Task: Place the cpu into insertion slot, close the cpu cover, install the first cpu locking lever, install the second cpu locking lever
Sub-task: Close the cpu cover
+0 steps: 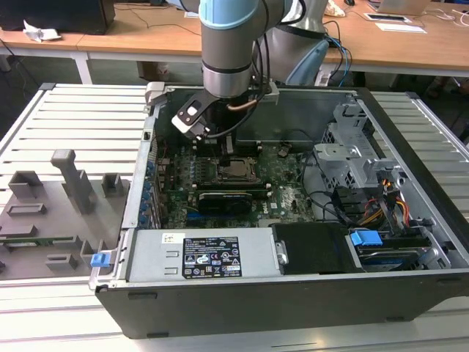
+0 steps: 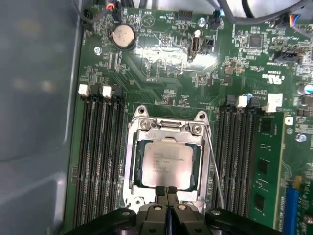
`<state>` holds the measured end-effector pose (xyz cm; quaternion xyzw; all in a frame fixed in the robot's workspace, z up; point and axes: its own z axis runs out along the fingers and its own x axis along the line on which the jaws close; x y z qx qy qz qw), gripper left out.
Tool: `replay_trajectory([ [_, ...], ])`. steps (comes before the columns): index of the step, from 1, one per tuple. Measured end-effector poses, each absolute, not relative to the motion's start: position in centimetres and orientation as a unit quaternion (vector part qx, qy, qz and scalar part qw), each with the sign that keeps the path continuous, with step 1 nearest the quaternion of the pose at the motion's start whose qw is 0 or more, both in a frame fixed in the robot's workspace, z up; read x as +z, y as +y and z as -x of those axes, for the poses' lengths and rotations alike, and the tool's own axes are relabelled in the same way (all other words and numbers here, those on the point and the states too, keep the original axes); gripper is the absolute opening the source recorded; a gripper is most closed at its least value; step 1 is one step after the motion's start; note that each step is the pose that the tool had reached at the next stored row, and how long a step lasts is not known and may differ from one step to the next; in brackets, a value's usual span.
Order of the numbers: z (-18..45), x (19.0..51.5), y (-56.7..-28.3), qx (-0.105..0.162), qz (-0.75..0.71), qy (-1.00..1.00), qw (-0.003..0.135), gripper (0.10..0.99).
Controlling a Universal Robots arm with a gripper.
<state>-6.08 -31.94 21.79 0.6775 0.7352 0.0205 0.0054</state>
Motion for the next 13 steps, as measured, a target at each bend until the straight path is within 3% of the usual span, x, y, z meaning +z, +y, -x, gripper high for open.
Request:
replay_trajectory([
  [13,4.6,21.8,-31.9,0.020,-0.678,0.735,0.005,0.106],
])
